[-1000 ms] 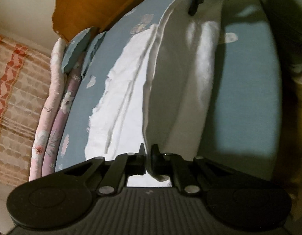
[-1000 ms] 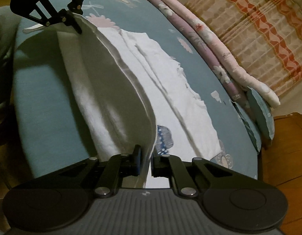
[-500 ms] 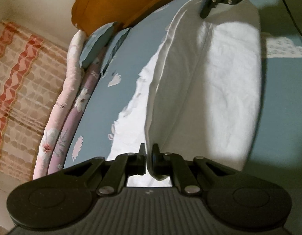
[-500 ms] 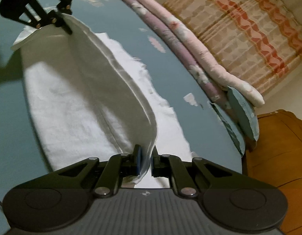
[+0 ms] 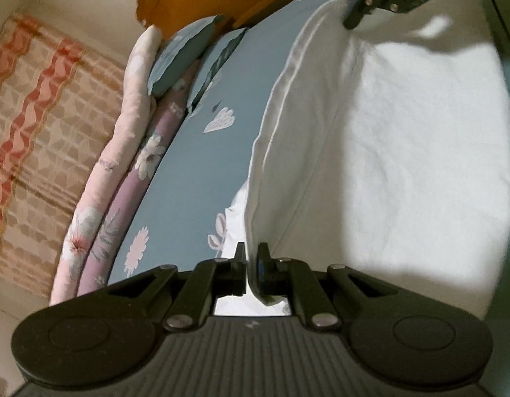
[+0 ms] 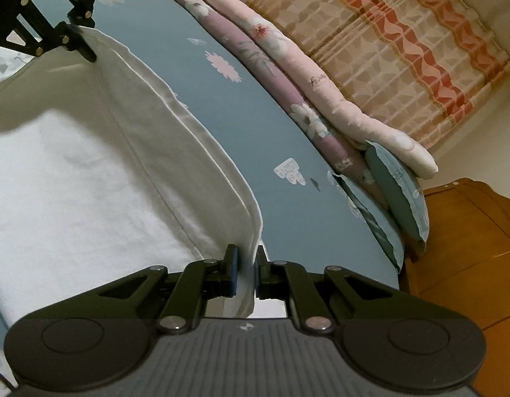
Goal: Fold clothes
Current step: 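Lift and fold the pinched shirt half over with both grippers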
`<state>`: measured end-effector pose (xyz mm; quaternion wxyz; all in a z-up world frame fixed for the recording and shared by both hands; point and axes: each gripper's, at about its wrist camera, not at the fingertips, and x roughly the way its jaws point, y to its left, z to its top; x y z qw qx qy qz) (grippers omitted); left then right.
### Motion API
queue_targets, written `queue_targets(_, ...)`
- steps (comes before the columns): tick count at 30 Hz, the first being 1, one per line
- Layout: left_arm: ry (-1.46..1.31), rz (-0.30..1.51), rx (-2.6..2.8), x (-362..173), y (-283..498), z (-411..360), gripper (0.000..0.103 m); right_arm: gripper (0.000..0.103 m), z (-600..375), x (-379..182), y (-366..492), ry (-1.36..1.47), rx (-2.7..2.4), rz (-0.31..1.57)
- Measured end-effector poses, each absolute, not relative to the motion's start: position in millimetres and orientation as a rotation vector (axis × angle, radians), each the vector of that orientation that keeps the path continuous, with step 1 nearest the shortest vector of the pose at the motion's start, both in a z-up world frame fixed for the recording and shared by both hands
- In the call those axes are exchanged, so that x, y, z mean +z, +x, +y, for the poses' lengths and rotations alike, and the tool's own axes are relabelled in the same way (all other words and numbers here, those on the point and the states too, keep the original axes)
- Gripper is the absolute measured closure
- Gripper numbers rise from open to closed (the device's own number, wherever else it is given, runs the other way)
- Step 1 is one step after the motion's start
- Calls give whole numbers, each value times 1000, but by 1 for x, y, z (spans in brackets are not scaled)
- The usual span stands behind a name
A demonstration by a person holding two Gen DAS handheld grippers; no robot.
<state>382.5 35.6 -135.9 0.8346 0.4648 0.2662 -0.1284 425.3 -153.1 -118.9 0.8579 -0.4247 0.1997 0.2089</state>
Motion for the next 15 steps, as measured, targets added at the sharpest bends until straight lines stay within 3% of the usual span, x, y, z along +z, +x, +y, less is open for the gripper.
queue_targets(15, 878, 621, -285, -165, 424, 47, 89, 90, -143, -164, 474, -854, 442, 497)
